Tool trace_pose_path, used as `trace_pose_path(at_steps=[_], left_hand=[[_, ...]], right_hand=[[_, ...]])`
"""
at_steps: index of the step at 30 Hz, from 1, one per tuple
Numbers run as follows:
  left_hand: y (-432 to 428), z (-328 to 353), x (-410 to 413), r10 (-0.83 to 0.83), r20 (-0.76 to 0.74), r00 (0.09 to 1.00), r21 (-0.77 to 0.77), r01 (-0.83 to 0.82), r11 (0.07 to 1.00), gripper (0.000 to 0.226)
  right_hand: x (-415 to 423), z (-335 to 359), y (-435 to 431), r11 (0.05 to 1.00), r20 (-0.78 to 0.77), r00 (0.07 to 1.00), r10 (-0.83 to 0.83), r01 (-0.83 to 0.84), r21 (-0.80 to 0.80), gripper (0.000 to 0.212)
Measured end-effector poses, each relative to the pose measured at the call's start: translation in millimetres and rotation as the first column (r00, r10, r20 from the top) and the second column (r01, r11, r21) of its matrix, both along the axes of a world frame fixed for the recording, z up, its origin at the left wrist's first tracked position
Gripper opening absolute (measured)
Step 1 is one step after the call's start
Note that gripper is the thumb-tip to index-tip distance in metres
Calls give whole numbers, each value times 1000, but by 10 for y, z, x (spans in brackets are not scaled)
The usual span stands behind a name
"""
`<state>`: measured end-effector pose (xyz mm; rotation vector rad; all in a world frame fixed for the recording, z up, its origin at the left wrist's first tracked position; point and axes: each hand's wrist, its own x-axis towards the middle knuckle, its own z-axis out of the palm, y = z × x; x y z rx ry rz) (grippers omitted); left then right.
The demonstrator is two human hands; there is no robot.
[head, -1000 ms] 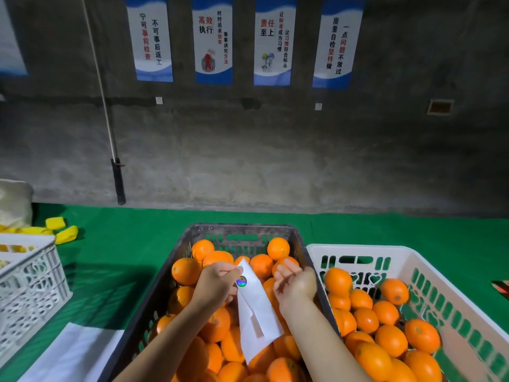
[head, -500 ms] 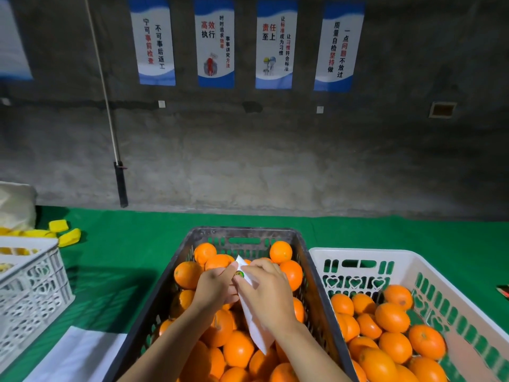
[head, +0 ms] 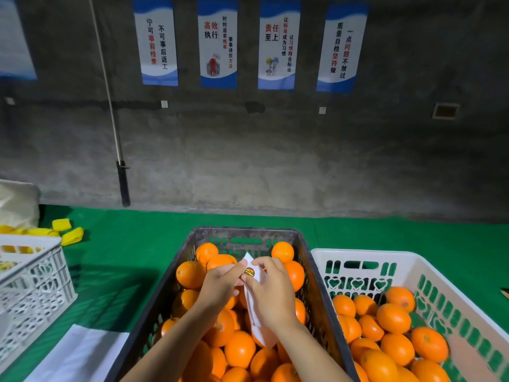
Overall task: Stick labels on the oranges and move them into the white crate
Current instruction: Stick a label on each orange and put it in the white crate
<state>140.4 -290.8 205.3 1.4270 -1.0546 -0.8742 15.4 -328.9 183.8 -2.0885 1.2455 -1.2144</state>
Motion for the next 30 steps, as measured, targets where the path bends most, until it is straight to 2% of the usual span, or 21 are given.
trace_pose_path(at_steps=[5, 9, 14, 22, 30], left_hand=[[35, 40, -21, -5, -16, 1000, 30, 5, 1000, 34], [26, 57, -16, -1, -13, 1000, 53, 1, 999, 27], [23, 36, -16, -12, 4, 1000, 46, 11, 999, 25], [11, 35, 0, -28, 61, 998, 26, 26, 999, 35], [46, 17, 73, -121, 143, 982, -104, 137, 985, 49]], right_hand=[[2, 17, 27, 1000, 0, 1000, 5, -5, -22, 19], [15, 40, 43, 999, 3, 1000, -4, 4, -34, 24], [12, 57, 51, 1000, 7, 1000, -18, 18, -21, 17], [14, 68, 81, 997, -42, 998, -38, 35, -69, 17], [5, 64, 94, 992, -99, 995, -13, 1, -124, 20]])
